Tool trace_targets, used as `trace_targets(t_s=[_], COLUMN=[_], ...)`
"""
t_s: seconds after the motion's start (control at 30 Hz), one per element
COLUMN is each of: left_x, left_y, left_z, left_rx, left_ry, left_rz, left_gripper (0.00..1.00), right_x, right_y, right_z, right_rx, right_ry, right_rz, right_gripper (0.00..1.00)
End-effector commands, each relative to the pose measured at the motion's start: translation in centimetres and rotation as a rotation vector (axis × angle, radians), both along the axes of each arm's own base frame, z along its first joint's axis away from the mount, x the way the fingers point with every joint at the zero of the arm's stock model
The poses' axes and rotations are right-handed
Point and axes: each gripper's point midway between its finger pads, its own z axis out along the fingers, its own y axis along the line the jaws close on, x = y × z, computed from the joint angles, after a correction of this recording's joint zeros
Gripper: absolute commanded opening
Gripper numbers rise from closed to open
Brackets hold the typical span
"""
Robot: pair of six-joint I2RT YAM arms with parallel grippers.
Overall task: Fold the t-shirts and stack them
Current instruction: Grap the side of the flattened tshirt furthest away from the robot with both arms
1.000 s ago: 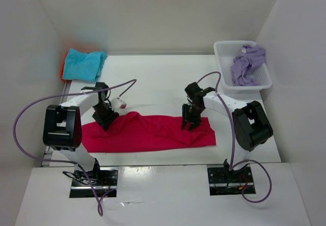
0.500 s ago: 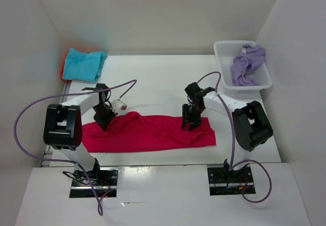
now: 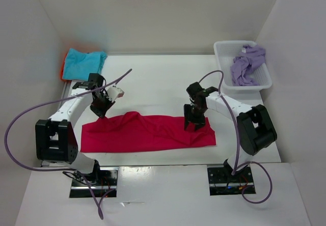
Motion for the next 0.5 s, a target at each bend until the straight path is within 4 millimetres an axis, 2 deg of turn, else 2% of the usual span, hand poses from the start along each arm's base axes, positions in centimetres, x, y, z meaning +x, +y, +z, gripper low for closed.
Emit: trace_targets(t_s=[0.0,0.13,0.3,0.43,0.47], left_x=[0.8,0.8,0.8,0.8,0.5], left_y=[-0.3,0.3,0.5,0.7,0.7], left_z=[2.0,2.0,2.5,2.5,2.2], left_rx=[-0.016,0.002,0.002,0.011,0.011], left_ry=[-0.065,-0.066,-0.085,-0.085,-0.074], left_rz=[0.026,0.039,0.048,0.051,0.051], left_gripper=[0.0,0.0,0.0,0.0,0.0], right_x=[0.0,-0.2,0.8,1.8,2.3], right_y=[0.6,0.7,1.3,1.8,1.2], right_z=[1.9,1.0,-0.4,0.2,0.0], right_rx=[0.045,0.048,0.047,0.058,0.031], right_ry=[-0.036,-0.017,-0.012,-0.03,-0.042], right_rz=[0.027,0.028,0.018,0.009,-0.017], right_gripper=[0.59,0.59,0.59,0.59,0.6])
